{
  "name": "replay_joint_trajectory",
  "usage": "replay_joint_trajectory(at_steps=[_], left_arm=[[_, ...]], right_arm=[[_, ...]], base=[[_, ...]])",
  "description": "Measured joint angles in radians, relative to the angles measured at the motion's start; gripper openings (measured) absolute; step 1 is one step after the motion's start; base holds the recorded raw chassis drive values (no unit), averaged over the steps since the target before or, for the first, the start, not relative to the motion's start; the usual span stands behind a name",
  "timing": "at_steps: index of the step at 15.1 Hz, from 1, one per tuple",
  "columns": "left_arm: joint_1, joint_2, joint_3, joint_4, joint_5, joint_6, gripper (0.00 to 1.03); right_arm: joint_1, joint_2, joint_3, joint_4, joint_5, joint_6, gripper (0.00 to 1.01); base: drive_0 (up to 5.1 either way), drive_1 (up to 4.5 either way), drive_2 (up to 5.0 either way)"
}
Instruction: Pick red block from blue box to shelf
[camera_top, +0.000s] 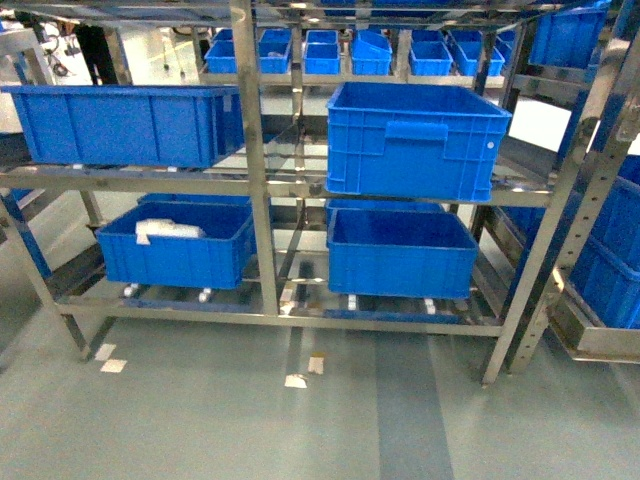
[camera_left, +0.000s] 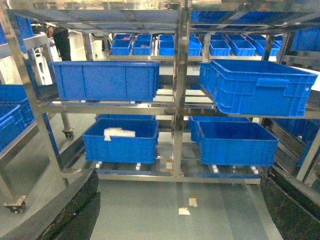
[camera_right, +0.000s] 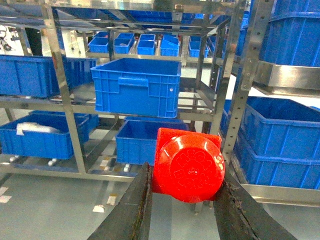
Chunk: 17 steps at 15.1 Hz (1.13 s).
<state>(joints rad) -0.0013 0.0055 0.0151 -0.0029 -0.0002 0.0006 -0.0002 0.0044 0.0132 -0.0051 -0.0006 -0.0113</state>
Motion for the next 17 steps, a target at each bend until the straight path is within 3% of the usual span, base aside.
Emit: replay_joint_trajectory(at_steps=[17], left_arm=[[0.0, 0.0, 0.0, -0.002, -0.001, 0.0, 0.98]], right_arm=[[0.0, 0.0, 0.0, 0.002, 0.0, 0.0, 0.28]], base=[[0.0, 4.27, -4.4]])
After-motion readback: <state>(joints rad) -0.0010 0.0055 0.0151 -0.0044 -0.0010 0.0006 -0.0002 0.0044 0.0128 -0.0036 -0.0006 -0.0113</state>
